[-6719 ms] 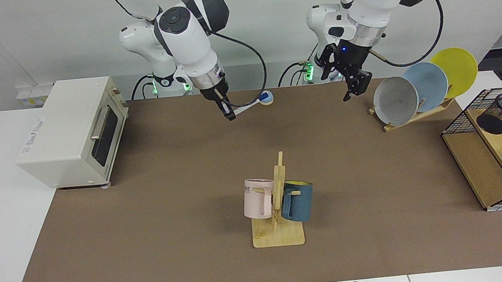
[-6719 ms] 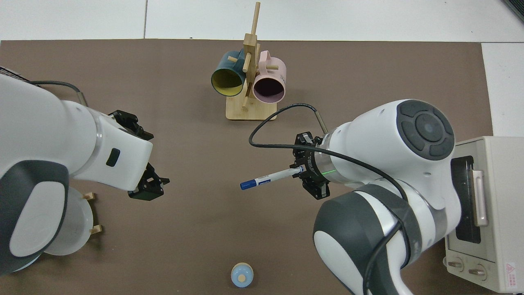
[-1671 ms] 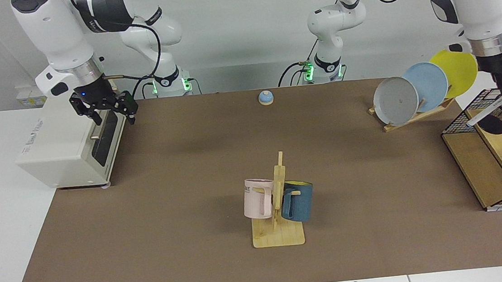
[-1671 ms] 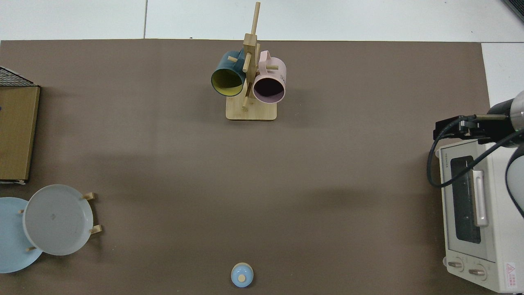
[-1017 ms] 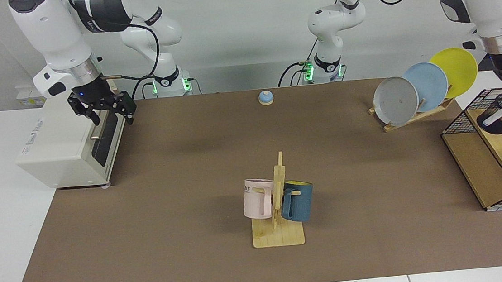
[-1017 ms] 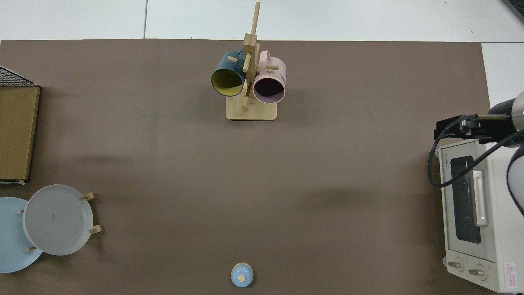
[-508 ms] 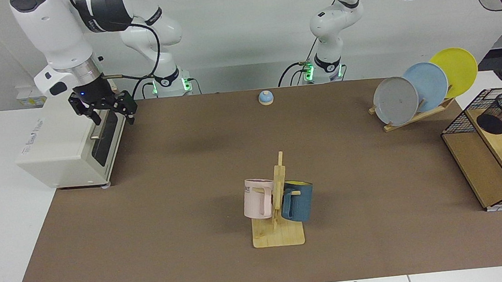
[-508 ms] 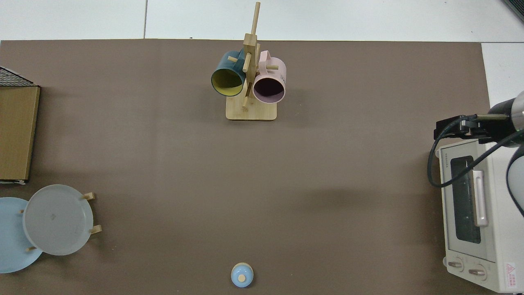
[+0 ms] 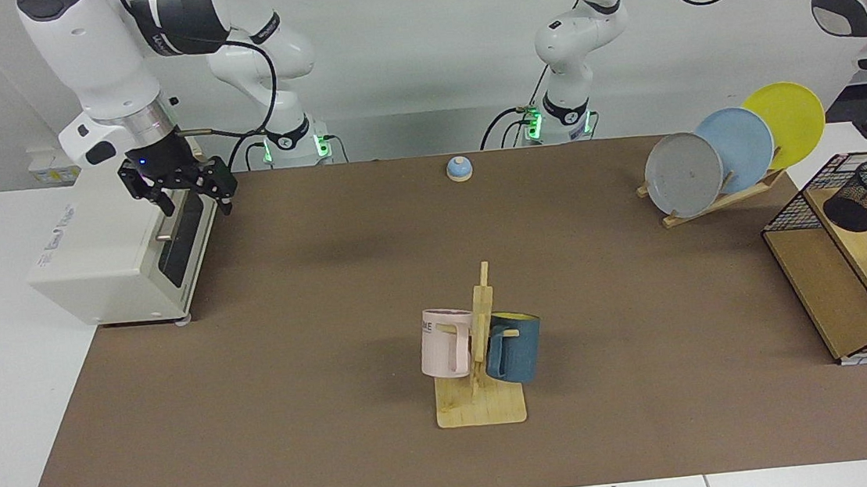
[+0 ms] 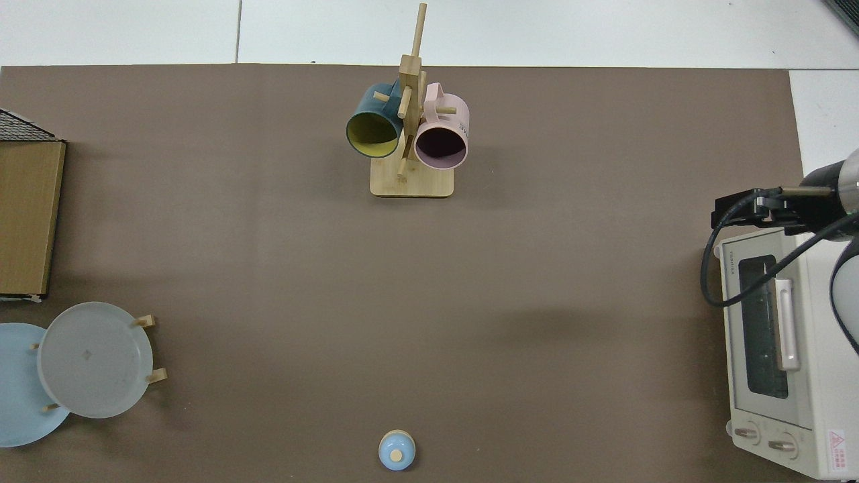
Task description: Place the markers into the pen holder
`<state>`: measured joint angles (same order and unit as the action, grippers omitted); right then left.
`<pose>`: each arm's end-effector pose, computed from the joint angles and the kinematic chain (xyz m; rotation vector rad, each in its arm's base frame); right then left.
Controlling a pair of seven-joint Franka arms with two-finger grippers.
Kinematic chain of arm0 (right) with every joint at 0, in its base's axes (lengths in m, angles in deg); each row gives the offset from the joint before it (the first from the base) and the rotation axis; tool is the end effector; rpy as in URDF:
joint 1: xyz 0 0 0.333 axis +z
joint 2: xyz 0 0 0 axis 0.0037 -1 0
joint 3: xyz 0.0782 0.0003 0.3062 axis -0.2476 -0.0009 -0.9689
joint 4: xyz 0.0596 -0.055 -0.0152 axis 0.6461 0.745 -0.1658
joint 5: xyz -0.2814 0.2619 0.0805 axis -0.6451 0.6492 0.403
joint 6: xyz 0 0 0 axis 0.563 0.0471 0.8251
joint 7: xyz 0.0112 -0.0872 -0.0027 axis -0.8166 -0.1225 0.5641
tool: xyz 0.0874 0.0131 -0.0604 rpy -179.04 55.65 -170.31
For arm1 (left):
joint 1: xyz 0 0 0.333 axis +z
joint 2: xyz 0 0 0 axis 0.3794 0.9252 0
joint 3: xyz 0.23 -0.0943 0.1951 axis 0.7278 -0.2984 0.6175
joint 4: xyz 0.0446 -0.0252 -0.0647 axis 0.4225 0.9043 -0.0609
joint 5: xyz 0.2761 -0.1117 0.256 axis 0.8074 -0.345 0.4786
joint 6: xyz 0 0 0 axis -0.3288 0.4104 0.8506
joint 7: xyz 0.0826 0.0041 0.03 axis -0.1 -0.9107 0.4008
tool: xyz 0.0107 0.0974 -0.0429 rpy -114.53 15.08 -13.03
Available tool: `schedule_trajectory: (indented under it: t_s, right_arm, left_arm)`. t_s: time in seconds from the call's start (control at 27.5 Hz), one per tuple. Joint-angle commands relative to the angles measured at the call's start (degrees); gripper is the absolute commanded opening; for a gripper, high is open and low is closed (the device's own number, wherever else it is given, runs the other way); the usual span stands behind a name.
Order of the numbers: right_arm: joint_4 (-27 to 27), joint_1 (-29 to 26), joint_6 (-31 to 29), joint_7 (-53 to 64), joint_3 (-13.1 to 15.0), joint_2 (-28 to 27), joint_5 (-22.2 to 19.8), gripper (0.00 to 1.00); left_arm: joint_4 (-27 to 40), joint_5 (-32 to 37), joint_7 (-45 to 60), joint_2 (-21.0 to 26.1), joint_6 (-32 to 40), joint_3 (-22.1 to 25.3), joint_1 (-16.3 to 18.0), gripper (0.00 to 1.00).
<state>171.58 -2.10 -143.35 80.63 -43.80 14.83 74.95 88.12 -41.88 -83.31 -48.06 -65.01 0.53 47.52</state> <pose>0.5594 -0.0010 0.5971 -3.1323 0.1844 -0.0358 0.5763 0.2432 0.6001 -1.2698 2.0957 0.5294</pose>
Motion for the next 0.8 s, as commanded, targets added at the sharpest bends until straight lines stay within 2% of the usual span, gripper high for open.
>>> schedule_trajectory:
  t_s: [0.0, 0.11, 0.15, 0.18, 0.22, 0.25, 0.47, 0.58, 0.76]
  right_arm:
    - [-0.48, -0.48, -0.2, -0.87, -0.53, -0.15, 0.03, 1.0]
    - [-0.48, -0.57, -0.2, -0.87, -0.53, -0.15, 0.03, 1.0]
    - [-0.48, -0.57, -0.2, -0.87, -0.53, -0.15, 0.03, 1.0]
    - [-0.48, -0.57, -0.2, -0.87, -0.53, -0.15, 0.03, 1.0]
    - [-0.48, -0.57, -0.2, -0.87, -0.53, -0.15, 0.03, 1.0]
    - [-0.48, -0.57, -0.2, -0.87, -0.53, -0.15, 0.03, 1.0]
    - [-0.39, -0.48, -0.2, -0.87, -0.53, -0.15, 0.03, 1.0]
    - [-0.39, -0.57, -0.2, -0.87, -0.53, -0.15, 0.03, 1.0]
    - [-0.39, -0.66, -0.29, -0.87, -0.53, -0.15, 0.03, 1.0]
  left_arm:
    - [4.18, 1.3, -0.28, -1.7, -2.17, -0.58, 1.41, 0.0]
    - [4.27, 1.21, -0.55, -1.7, -1.12, -0.58, 1.5, 0.0]
    - [4.27, 0.95, -0.46, -1.7, -0.68, -0.67, 1.41, 0.13]
    - [4.19, 0.69, -0.46, -1.7, -0.16, -0.67, 1.24, 0.55]
    - [4.01, 0.51, -0.37, -1.62, 0.28, -0.67, 1.23, 0.92]
    - [3.4, 0.16, 0.41, -1.44, 0.46, -0.67, 1.23, 1.0]
    - [1.03, -0.99, 0.16, -1.7, 0.73, -0.75, 1.15, 1.0]
    - [-0.9, -2.21, 0.59, -2.05, 3.88, -1.55, 0.53, 1.0]
    - [-3.81, -10.81, 6.64, -3.37, 8.28, -3.04, -0.26, 1.0]
